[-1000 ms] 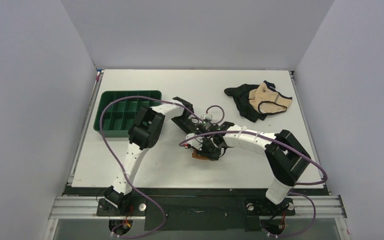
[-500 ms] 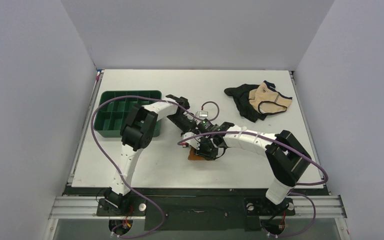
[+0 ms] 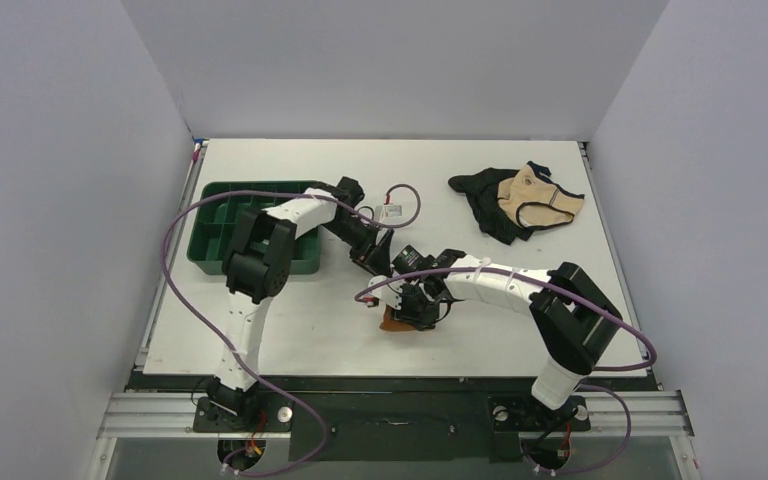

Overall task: Roll the underwear
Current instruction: Roll the underwear to the center of the board.

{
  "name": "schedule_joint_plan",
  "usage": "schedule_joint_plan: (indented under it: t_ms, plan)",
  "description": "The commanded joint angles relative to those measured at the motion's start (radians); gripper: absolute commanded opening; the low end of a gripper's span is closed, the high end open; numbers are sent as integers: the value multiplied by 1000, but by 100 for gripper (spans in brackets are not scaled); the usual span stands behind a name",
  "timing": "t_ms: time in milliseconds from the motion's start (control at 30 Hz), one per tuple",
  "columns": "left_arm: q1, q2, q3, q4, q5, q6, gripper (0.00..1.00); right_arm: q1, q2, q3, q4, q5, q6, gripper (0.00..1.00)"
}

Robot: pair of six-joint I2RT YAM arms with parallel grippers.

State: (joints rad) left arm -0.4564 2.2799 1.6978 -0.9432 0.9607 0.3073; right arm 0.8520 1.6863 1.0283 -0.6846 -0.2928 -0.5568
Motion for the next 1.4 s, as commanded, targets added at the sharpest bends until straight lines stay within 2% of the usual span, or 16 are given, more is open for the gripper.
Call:
schedule_joint_plan:
  t_ms: [0,367,633,933,1067,1167,1367]
  plan:
    - [52,-88,-78,161,-155,-42,78,1,24,-36,-115,-7,8,0]
    - [176,-433,-367,375,-249,-149,78,-60,29,-14,-117,-58,11,0]
    - [217,-674,-597,512,-188,-155,79,-112,57,23,-128,-111,6,0]
    - [215,-917,-838,724,-90,-41,81,-159,95,72,-145,-164,2,0]
    - [207,-1014,-966,812,-50,32,84,-177,123,110,-172,-199,-7,0]
    - [187,-1022,-980,803,-27,84,86,-192,149,141,-190,-224,-19,0]
    - [72,-1013,-973,737,-83,180,86,-220,196,175,-212,-254,-27,0]
